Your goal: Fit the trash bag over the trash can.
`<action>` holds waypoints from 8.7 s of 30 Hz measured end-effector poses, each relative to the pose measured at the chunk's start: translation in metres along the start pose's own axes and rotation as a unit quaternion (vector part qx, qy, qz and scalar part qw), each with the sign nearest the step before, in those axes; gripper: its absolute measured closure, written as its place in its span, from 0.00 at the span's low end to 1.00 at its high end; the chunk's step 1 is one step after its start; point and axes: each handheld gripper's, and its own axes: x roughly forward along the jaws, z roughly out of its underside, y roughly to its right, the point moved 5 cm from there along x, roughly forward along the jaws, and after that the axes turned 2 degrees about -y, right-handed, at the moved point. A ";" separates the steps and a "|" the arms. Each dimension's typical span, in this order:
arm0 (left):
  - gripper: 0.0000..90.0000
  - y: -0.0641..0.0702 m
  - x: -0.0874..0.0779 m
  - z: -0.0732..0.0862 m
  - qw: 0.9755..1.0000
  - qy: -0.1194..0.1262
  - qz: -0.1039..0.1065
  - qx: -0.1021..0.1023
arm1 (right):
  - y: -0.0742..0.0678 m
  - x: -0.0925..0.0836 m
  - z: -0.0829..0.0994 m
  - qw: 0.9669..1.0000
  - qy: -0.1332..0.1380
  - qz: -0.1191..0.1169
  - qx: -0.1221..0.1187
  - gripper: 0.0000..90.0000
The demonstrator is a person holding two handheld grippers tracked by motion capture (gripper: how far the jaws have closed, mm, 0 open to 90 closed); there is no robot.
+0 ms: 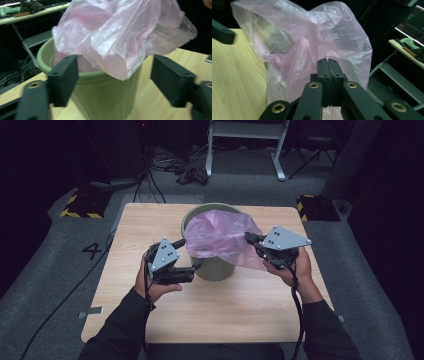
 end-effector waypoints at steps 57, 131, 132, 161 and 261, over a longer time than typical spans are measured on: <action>0.35 0.063 0.009 -0.018 0.991 0.013 0.068 0.117 | 0.002 0.002 -0.014 1.000 -0.022 0.019 0.008 1.00; 0.33 0.047 -0.025 -0.019 0.977 0.024 0.060 0.203 | 0.029 0.015 0.019 0.992 -0.073 0.041 0.099 1.00; 0.35 0.045 -0.020 -0.019 0.977 0.019 0.057 0.203 | 0.029 0.015 0.019 0.992 -0.073 0.041 0.099 1.00; 1.00 0.001 0.022 0.073 0.962 -0.153 -0.001 0.225 | 0.043 0.050 0.054 0.984 -0.088 0.068 0.136 1.00; 0.90 -0.055 0.058 0.060 0.989 -0.094 0.114 -0.007 | 0.017 0.046 0.136 0.967 -0.098 -0.051 0.230 1.00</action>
